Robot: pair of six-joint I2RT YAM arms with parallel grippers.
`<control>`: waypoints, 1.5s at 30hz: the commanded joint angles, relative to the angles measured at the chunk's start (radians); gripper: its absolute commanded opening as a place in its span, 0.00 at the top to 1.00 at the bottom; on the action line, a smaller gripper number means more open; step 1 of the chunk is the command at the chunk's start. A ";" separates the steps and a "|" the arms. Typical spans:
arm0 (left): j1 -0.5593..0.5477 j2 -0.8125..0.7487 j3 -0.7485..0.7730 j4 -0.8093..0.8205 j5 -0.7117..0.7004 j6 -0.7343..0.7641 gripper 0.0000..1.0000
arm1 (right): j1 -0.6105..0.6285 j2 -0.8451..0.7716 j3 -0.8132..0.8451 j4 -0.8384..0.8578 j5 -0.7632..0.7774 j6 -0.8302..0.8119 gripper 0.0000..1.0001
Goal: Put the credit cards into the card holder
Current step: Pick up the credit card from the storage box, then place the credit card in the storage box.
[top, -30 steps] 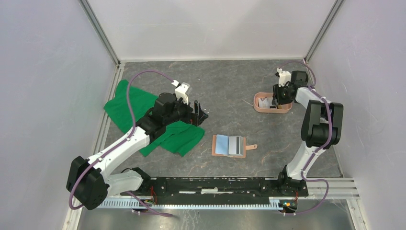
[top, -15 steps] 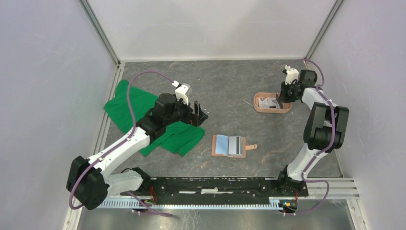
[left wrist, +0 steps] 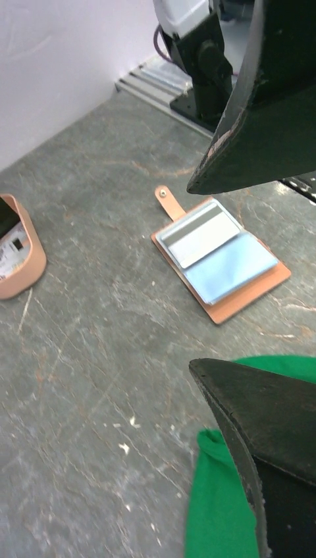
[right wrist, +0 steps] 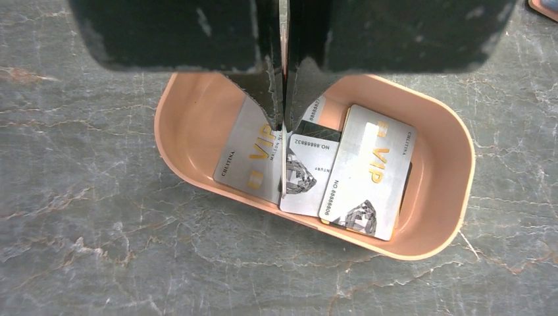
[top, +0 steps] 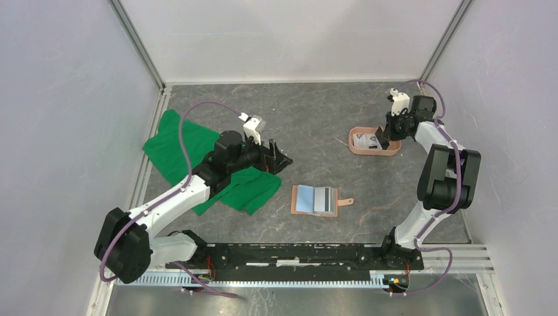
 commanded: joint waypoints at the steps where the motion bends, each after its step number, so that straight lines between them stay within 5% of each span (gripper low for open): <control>1: 0.005 0.059 -0.001 0.221 0.113 -0.131 0.00 | 0.003 -0.094 -0.011 0.058 -0.033 -0.032 1.00; 5: 0.004 0.127 0.016 0.337 0.156 -0.179 0.00 | 0.000 -0.145 -0.025 0.078 -0.089 -0.046 1.00; 11: 0.005 0.289 0.056 0.594 0.221 -0.325 0.00 | -0.018 -0.199 -0.062 0.086 -0.407 -0.029 1.00; 19: 0.003 0.653 0.217 0.976 0.289 -0.577 0.06 | -0.008 -0.217 -0.224 0.429 -0.822 0.380 1.00; 23: -0.006 0.781 0.294 1.064 0.280 -0.661 0.12 | 0.014 -0.231 -0.296 0.614 -0.869 0.573 1.00; 30: -0.041 0.867 0.376 1.033 0.253 -0.651 0.20 | 0.069 -0.232 -0.310 0.667 -0.901 0.660 1.00; 45: -0.061 0.952 0.442 1.117 0.299 -0.702 0.51 | 0.121 -0.225 -0.312 0.672 -0.919 0.683 1.00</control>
